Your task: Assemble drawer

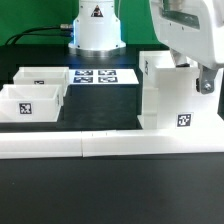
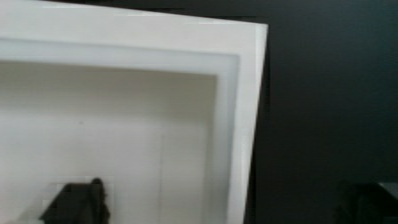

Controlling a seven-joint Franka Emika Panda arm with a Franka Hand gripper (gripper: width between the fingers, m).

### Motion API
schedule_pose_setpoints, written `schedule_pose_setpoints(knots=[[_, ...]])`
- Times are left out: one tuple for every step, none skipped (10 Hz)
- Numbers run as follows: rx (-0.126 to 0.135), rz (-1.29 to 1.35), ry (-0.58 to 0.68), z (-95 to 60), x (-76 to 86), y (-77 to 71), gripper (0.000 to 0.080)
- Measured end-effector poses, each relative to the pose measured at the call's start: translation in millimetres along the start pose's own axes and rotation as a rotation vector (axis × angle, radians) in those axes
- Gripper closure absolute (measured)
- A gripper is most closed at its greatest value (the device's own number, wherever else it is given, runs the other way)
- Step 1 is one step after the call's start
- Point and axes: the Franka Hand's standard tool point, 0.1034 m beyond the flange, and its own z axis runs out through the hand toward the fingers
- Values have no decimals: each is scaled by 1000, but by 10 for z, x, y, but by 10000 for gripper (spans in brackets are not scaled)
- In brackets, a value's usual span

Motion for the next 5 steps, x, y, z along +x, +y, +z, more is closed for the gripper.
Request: schedule_pose_setpoints(knots=[[-26, -92, -15, -96, -9, 56, 150], [-32, -111, -21, -160, -42, 67, 150], [-17, -91, -13, -161, -77, 44, 150], [-19, -102, -13, -147, -69, 52, 150], [-19, -113, -13, -148, -59, 54, 150]])
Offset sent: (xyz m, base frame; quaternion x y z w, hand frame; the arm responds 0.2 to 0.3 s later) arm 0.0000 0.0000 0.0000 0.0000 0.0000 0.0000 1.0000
